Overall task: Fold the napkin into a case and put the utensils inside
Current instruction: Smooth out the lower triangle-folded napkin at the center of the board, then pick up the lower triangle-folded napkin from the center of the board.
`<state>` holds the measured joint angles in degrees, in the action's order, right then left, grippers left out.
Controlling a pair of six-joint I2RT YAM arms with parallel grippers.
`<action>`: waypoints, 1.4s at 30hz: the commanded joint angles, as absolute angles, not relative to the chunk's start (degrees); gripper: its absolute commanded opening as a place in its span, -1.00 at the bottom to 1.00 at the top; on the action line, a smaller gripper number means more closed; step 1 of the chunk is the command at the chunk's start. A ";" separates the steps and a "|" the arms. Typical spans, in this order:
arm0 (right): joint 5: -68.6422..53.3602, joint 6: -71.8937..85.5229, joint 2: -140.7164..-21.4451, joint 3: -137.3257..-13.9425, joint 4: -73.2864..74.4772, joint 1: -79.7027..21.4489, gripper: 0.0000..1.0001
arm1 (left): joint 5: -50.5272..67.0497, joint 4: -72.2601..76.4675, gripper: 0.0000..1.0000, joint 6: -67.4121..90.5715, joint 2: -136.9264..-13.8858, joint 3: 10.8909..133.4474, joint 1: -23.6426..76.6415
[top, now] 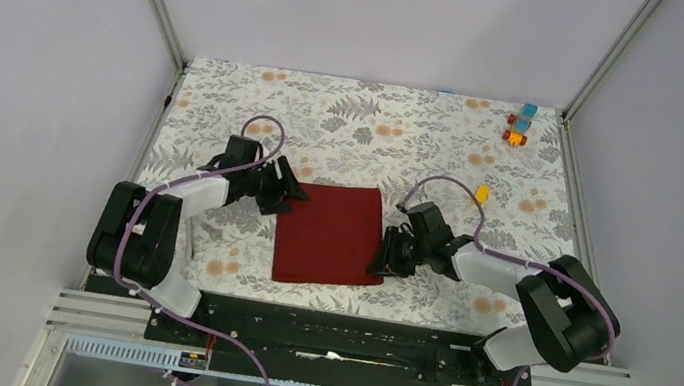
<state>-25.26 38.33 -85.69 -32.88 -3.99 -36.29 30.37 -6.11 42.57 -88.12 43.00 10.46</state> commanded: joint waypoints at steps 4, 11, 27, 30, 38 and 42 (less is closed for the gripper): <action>-22.32 37.49 -80.31 -37.77 1.47 -36.42 -0.12 | 29.00 -2.12 0.37 42.98 -91.10 47.67 10.29; -21.01 36.32 -90.71 -44.03 -3.59 -35.38 0.07 | 26.76 -0.72 0.40 43.57 -101.18 54.63 10.41; -2.24 25.24 -84.47 -43.95 9.47 -27.16 -0.04 | 25.29 -2.24 0.43 43.50 -103.27 60.22 14.59; 2.08 20.22 -77.50 -48.26 15.08 -29.84 0.32 | 21.82 -8.09 0.61 40.06 -94.16 60.41 13.96; 2.54 30.01 -82.03 -59.83 27.55 -48.46 0.81 | 18.85 -22.92 0.78 32.12 -72.71 58.48 3.75; 7.88 40.14 -92.88 -69.51 30.51 -58.39 0.71 | 17.78 -26.00 0.82 30.64 -66.38 56.31 -1.10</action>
